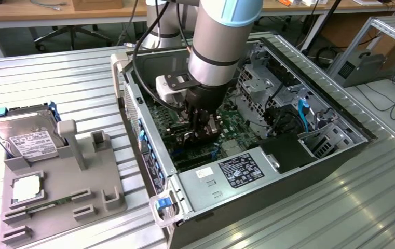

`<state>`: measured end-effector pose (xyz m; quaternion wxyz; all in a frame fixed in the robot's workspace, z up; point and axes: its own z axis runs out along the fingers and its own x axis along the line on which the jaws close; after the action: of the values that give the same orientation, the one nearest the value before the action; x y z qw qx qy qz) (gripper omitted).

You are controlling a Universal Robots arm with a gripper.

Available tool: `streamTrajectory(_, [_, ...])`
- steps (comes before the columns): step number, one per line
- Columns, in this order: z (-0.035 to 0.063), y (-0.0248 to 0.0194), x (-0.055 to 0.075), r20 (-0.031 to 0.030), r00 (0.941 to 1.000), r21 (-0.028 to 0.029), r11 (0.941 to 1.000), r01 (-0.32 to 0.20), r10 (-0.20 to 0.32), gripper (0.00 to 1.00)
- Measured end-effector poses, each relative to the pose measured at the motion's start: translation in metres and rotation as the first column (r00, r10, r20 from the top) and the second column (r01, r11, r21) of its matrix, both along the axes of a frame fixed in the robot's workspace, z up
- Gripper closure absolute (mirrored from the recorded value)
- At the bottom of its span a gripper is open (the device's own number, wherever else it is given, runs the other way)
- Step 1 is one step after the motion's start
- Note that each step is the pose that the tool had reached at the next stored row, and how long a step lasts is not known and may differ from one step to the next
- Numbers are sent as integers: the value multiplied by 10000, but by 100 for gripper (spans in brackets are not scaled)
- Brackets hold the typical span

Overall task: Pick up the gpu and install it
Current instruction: 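Insert the gpu into the slot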

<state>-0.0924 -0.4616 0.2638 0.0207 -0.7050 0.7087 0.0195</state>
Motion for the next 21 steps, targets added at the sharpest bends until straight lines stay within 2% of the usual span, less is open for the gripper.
streamTrajectory(16, [2,-4,-30,4,10000,-5,10000,-1,1,74])
streamTrajectory(19, [-15,-4,-34,4,10000,-6,10000,0,0,74])
streamTrajectory(21, [-61,-6,-35,1,10000,-11,10000,-1,1,74])
